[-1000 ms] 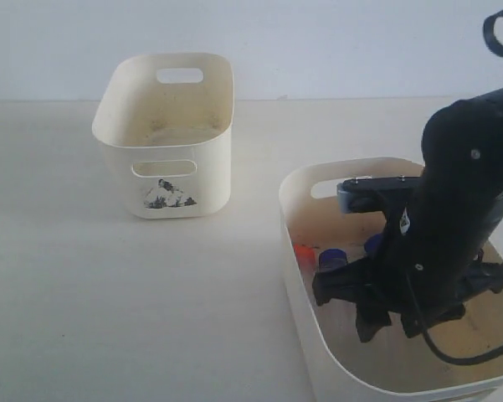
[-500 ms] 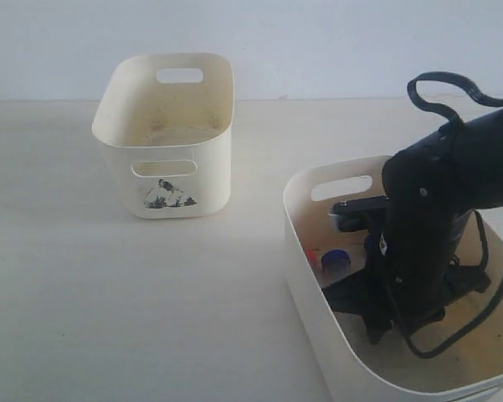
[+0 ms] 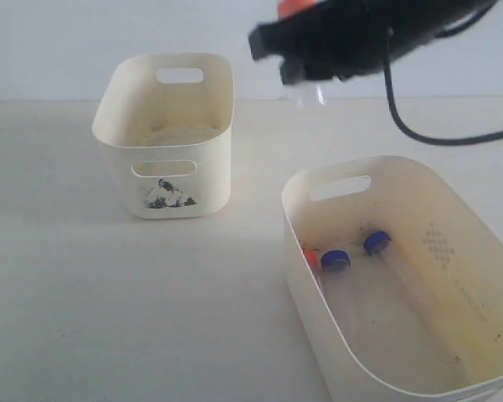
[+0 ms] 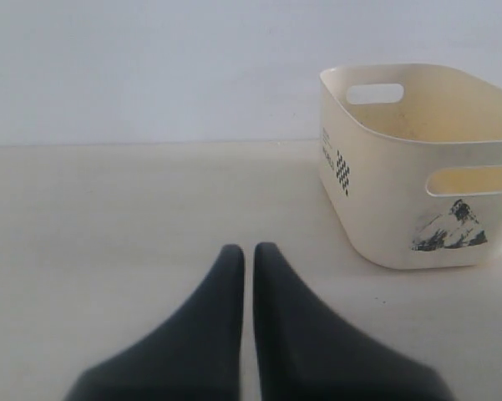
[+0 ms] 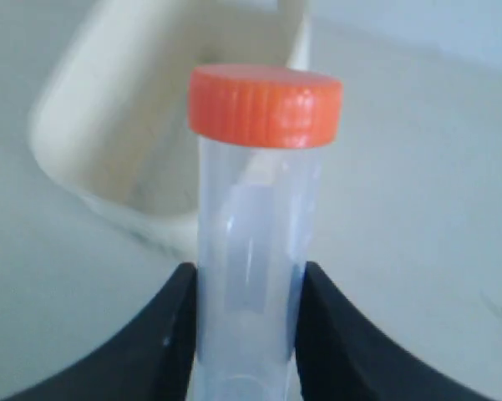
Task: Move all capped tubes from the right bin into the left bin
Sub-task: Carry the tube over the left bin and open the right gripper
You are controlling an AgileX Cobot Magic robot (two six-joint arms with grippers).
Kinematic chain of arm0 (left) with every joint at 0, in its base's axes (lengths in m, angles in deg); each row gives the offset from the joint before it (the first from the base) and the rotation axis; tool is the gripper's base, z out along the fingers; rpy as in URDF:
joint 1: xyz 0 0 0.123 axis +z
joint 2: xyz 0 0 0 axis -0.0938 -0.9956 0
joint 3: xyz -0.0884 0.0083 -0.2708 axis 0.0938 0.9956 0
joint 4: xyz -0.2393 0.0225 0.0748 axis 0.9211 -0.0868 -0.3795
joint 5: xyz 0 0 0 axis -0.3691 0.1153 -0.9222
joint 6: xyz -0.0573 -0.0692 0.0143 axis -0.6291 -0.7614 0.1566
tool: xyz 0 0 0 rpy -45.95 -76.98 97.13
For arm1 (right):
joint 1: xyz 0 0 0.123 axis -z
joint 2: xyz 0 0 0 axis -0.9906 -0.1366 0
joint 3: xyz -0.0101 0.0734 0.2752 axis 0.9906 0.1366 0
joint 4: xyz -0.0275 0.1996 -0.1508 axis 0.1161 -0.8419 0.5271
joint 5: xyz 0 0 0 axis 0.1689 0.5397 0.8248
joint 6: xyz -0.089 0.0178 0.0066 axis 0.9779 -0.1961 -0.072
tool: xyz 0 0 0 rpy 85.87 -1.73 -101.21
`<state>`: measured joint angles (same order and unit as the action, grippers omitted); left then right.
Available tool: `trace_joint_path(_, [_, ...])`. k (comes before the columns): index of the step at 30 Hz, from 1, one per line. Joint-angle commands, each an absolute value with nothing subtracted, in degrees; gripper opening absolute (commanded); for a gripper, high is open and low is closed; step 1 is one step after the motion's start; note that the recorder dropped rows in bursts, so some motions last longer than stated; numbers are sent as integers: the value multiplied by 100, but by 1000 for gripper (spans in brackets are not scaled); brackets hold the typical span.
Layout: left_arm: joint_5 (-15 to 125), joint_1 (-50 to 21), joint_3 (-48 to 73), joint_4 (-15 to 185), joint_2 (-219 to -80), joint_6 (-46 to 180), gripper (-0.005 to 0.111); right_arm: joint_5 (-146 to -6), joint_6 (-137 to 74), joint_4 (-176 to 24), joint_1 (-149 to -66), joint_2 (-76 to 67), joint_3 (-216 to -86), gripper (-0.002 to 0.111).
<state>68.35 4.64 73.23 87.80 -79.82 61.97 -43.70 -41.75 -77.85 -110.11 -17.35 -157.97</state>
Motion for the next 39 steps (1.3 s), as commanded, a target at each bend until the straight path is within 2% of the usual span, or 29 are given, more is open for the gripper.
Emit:
trace_joint_path(1, [6829, 478, 7307, 8770, -7963, 6158, 4, -6411, -2825, -9190, -11020, -2007, -15817, 0])
trace_joint_path(4, [6829, 478, 7307, 8770, -7963, 6158, 4, -7094, -2390, -9624, -11114, -2436, -15883, 0])
trace_joint_path(8, [6829, 478, 7307, 8770, -7963, 6158, 4, -6924, -2163, -9632, -11257, -3215, -16569, 2])
trace_joint_path(11, [6829, 478, 7307, 8770, -7963, 6158, 4, -6424, -2137, -9632, -11266, -3922, -17321, 21])
trace_joint_path(12, [6829, 478, 7307, 8770, -7963, 6158, 4, -6188, -2137, -9632, -11252, -4129, -17610, 34])
trace_joint_path(15, [6829, 478, 7307, 8770, -7963, 6158, 4, -5858, -2137, -9632, -11252, -4634, -18054, 65])
trace_joint_path(17, [6829, 478, 7307, 8770, -7963, 6158, 4, -5763, -2137, -9620, -11252, -4834, -18172, 70])
trace_joint_path(19, [6829, 478, 7307, 8770, -7963, 6158, 4, -5800, -2137, -9572, -11252, -4941, -18173, 68])
trace_joint_path(22, [6829, 478, 7307, 8770, -7963, 6158, 4, -5955, -2137, -9465, -11252, -4953, -18173, 53])
trace_joint_path(27, [6829, 478, 7307, 8770, -7963, 6158, 4, -5191, -2137, -9214, -11240, -4765, -18229, 3])
trace_joint_path(28, [6829, 478, 7307, 8770, -7963, 6158, 4, -4912, -2147, -8994, -11240, -4694, -18229, 0])
trace_joint_path(39, [6829, 478, 7307, 8770, -7963, 6158, 4, -2054, -2147, -6606, -11240, -3701, -18229, 0])
